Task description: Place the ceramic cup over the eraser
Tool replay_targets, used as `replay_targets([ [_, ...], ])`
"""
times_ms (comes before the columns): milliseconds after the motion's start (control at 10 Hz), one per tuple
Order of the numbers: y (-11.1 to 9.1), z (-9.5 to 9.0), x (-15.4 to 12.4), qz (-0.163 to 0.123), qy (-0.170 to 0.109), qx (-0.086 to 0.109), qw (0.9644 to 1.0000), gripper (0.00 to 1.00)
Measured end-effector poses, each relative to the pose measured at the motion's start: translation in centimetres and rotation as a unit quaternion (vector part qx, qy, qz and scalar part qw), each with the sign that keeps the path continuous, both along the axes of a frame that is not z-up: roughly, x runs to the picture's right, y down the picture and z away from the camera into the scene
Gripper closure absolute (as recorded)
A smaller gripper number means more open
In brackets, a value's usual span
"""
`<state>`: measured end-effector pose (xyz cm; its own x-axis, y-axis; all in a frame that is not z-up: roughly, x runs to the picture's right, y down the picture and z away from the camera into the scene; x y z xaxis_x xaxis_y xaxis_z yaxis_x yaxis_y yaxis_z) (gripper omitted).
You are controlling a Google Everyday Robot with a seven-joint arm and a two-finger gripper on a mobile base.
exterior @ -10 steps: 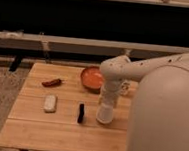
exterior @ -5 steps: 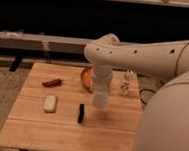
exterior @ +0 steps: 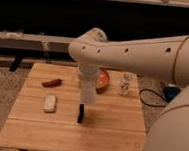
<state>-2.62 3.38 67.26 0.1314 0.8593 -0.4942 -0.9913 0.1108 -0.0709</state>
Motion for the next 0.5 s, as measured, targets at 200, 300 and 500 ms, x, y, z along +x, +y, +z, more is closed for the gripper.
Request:
replay_targets([
  [200, 0.64, -0.32, -1.15, -0.007, -0.015, 0.0, 0.9999, 1.0],
  [300, 0.74, -0.47, -0.97, -0.007, -0.016, 0.001, 0.9998, 1.0],
  [500, 1.14, -0.76, -1.18, -0.011, -0.02, -0.002, 0.9997, 1.0],
])
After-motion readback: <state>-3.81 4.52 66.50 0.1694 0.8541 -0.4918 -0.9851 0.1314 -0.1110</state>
